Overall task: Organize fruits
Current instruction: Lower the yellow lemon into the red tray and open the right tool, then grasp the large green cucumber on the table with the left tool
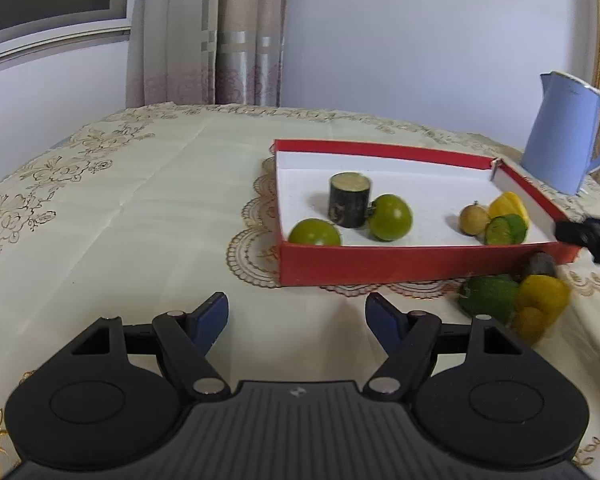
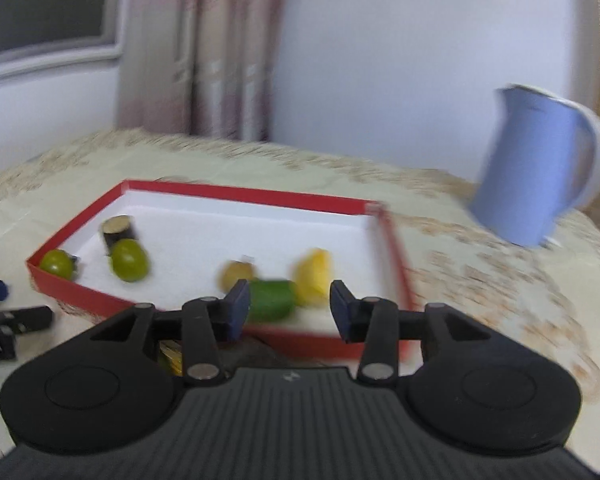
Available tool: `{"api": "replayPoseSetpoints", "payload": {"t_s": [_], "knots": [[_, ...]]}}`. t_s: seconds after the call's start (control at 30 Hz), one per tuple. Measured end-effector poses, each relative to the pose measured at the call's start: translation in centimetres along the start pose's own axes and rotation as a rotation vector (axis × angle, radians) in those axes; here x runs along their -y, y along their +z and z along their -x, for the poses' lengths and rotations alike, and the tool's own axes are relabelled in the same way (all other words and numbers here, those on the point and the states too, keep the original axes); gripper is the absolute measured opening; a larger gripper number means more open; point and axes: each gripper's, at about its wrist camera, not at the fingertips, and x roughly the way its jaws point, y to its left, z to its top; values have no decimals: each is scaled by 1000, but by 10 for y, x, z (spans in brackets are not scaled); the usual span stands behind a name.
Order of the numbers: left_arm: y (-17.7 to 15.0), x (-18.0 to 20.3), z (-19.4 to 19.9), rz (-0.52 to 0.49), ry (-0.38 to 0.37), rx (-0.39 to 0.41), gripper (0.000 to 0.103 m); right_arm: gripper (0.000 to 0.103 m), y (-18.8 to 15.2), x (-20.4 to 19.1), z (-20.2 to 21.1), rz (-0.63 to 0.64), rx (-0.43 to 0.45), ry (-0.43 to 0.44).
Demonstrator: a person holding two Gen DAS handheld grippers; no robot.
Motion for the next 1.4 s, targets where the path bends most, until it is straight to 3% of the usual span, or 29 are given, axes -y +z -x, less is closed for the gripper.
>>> {"api": "replayPoseSetpoints", "payload": {"t_s": [0.1, 0.33, 0.43, 1.07, 1.4], "knots": [[2, 9, 7, -19, -21, 13, 76, 40, -18, 24, 15, -73, 22, -54], [9, 41, 18, -89, -86, 33, 76, 40, -40, 56, 9, -207, -11, -72], [10, 52, 19, -117, -110, 42, 76, 46, -41, 54, 8, -209, -12, -66], [11, 86, 0, -266, -217, 38, 76, 46, -42, 50, 12, -196, 13, -76], [9, 93, -8, -301, -201, 25, 76, 46, -42, 49, 12, -192, 14, -73]]}}
